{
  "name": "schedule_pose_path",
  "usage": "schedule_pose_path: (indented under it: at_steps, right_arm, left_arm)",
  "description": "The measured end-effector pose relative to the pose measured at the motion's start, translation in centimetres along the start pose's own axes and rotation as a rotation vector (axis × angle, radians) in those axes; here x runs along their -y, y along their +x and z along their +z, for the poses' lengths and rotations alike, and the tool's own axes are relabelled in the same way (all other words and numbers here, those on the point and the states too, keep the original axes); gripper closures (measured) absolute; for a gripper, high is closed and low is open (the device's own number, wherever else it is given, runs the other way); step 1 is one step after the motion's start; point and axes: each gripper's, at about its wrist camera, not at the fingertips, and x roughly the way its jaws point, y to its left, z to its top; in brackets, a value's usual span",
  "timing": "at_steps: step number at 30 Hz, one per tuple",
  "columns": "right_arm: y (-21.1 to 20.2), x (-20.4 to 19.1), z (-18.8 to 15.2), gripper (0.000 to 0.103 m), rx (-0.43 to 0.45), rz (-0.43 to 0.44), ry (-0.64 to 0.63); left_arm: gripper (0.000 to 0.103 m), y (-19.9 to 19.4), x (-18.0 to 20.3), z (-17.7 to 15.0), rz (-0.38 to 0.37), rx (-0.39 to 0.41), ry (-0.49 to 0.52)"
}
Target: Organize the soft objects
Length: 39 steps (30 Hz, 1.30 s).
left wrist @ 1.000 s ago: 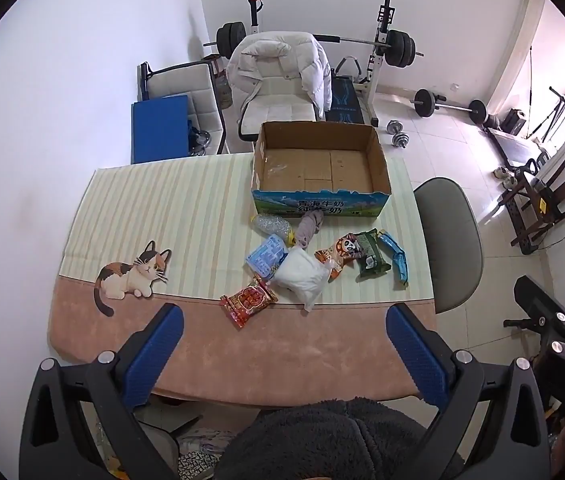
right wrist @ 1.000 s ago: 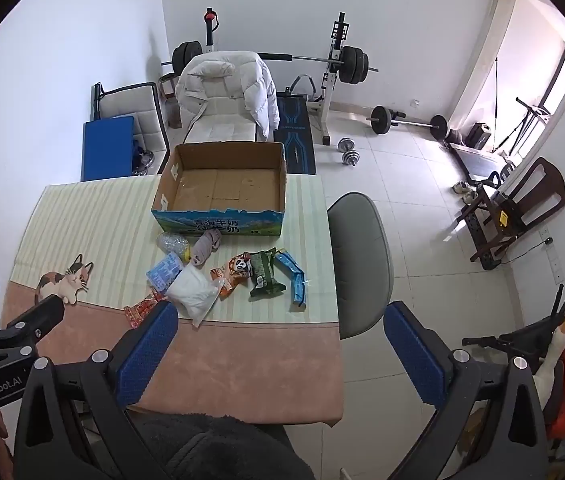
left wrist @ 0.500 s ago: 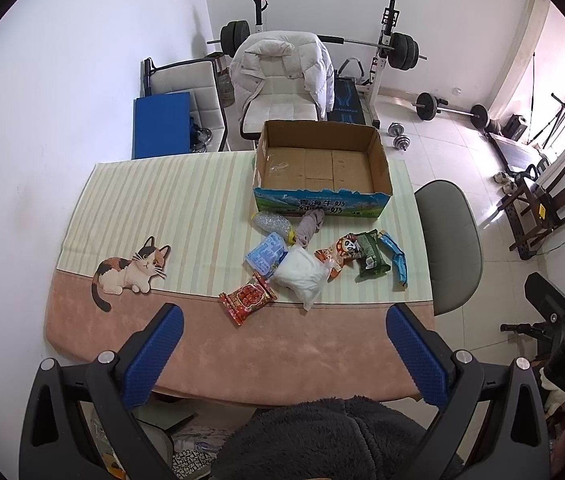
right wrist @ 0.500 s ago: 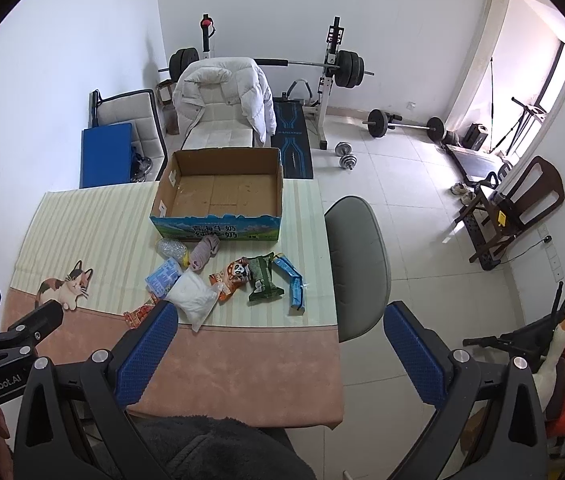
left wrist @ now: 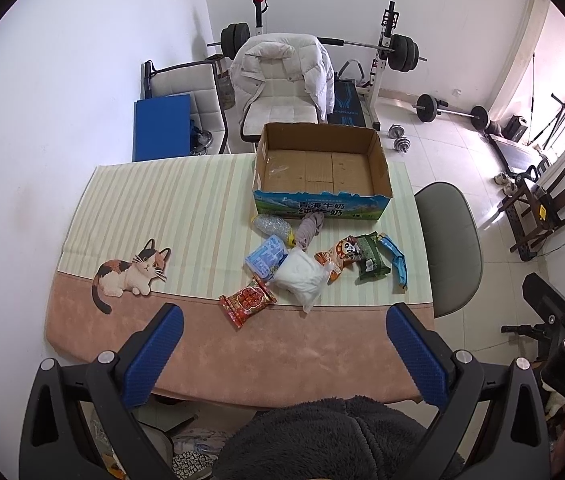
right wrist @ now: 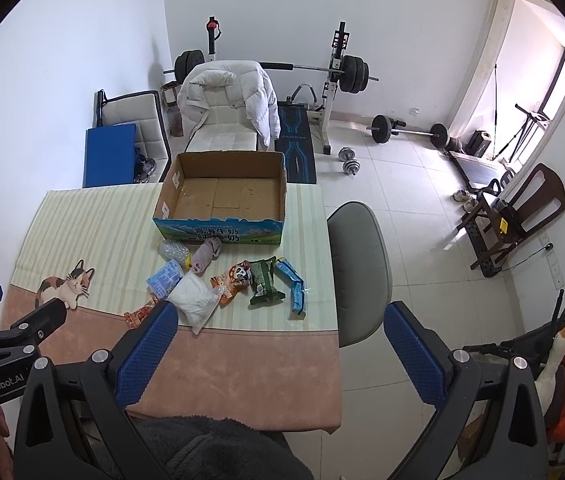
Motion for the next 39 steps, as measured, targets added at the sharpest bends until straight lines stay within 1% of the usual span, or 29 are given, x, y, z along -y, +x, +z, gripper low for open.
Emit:
schedule_pose_path:
  at_steps: [14,18,29,39]
  right_arm:
    - [0.0,0.0,0.1,0.0,0.0,-0.002,0.001]
    - [0.1,0.1,0.5,0.0,-0.001,-0.002,0.004]
    - [0.6,0.7,1.2,0.0,-0.006,0.003,0.004]
    - [0.6,0.6,1.0,0.0,-0.006,0.003,0.002]
  left_arm:
    - [0.0,0.0,0.2,0.1,0.004,0.002,0.002]
    - [0.0,0.0,0.8,0.5,0.011,0.009,0.006]
    - [0.0,0.1,0.8,0.7,0.012,0.009,0.003]
    - [0.0,0.2,0.8,1.1,0.015,0.01,0.003]
